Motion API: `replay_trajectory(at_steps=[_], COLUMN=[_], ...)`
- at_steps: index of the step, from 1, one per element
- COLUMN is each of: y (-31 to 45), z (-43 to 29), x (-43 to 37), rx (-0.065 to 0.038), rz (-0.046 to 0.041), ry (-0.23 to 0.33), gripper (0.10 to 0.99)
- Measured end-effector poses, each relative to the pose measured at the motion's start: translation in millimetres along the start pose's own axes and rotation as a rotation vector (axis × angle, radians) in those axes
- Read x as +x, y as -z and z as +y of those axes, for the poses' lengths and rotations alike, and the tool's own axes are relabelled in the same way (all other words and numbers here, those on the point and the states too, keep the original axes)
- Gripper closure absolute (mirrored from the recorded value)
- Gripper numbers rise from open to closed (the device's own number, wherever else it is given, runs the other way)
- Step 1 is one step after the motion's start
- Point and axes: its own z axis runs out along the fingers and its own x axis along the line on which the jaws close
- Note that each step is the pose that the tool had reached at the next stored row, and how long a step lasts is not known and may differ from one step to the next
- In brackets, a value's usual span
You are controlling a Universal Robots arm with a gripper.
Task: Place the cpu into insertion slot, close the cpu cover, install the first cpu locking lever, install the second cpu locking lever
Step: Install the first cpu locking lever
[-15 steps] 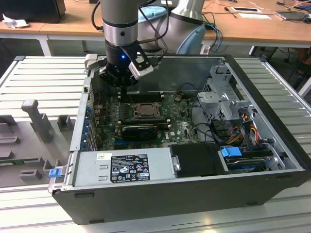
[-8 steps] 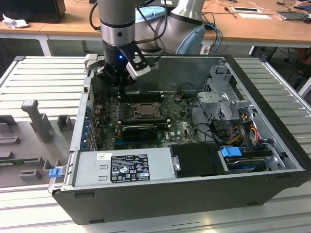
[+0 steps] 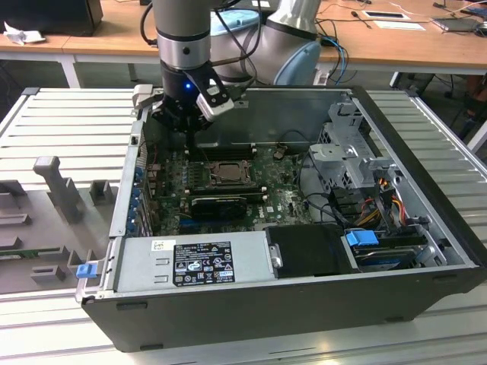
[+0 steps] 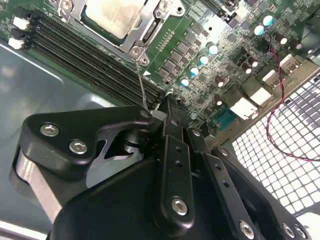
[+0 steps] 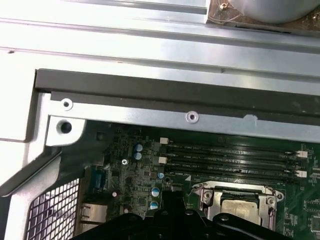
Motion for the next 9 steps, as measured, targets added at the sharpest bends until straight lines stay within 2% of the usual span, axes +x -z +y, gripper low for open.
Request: replay_trajectory(at_steps=[5,9], y=[-0.3,-0.3], z=[1.0,0.0], x=[-5.5,-17.9], rx=[0.0,0.0], rz=[0.0,0.0], ry=[0.0,0.0], gripper=[0.98,0.98])
